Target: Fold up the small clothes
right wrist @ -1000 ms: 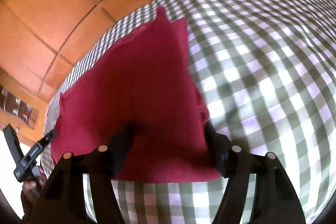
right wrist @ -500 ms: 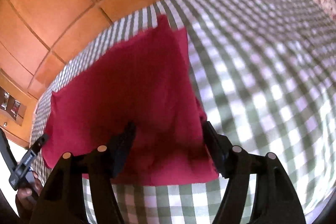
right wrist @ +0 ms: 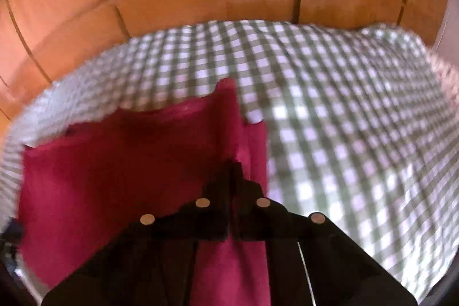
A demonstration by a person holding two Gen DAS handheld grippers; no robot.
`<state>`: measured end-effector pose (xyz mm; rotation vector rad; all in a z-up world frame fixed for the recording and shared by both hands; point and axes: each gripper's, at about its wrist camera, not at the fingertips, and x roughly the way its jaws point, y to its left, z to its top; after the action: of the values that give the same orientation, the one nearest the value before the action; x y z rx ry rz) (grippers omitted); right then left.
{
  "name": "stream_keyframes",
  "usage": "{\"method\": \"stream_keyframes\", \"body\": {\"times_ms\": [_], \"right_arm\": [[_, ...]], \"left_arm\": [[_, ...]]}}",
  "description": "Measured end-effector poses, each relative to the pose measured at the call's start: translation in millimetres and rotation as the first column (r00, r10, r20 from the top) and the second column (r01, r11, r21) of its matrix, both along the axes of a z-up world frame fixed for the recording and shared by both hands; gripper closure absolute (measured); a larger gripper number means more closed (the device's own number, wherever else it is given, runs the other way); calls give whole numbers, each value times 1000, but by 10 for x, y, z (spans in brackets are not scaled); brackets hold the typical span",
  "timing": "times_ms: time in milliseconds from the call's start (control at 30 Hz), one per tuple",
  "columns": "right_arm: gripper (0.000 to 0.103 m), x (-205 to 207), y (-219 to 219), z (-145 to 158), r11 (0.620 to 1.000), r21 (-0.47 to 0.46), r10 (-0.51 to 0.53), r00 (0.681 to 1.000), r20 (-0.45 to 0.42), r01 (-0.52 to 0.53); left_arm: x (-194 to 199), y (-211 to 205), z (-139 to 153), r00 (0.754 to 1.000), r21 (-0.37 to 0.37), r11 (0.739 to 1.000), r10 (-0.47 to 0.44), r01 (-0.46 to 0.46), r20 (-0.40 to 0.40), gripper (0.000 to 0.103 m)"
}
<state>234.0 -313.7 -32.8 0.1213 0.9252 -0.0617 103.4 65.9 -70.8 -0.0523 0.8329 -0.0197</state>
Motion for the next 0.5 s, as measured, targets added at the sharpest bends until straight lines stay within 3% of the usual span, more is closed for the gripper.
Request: {"method": "stream_keyframes", "body": {"times_ms": [100, 233, 267, 300, 367, 433, 500], "right_arm": [[99, 89, -65, -133, 1000, -29, -4, 1000, -7, 4], [96, -46, -179, -51, 999, 42, 7, 1000, 27, -9], [90, -125, -228, -14, 997, 71, 11, 999, 39, -13], [75, -222, -291, 15, 994, 107, 13, 998, 55, -19], [60, -372, -344, 42, 986, 162, 24, 997, 70, -35], [60, -575, -392, -3, 973, 220, 55, 996, 65, -68], [51, -754, -403, -93, 966, 246, 74, 996, 47, -83]], "left_arm": [[126, 47, -176, 998, 33, 999, 30, -28, -59, 33], [107, 178, -184, 994, -59, 995, 71, -77, -87, 33], [78, 180, -160, 994, -60, 995, 75, -80, -79, 33], [41, 173, -131, 995, -57, 995, 75, -79, -67, 33], [-34, 161, -62, 996, -47, 996, 74, -76, -42, 33], [-110, 164, 17, 997, -59, 995, 79, -80, -14, 33], [-158, 151, 66, 997, -69, 994, 78, -79, -4, 33]]}}
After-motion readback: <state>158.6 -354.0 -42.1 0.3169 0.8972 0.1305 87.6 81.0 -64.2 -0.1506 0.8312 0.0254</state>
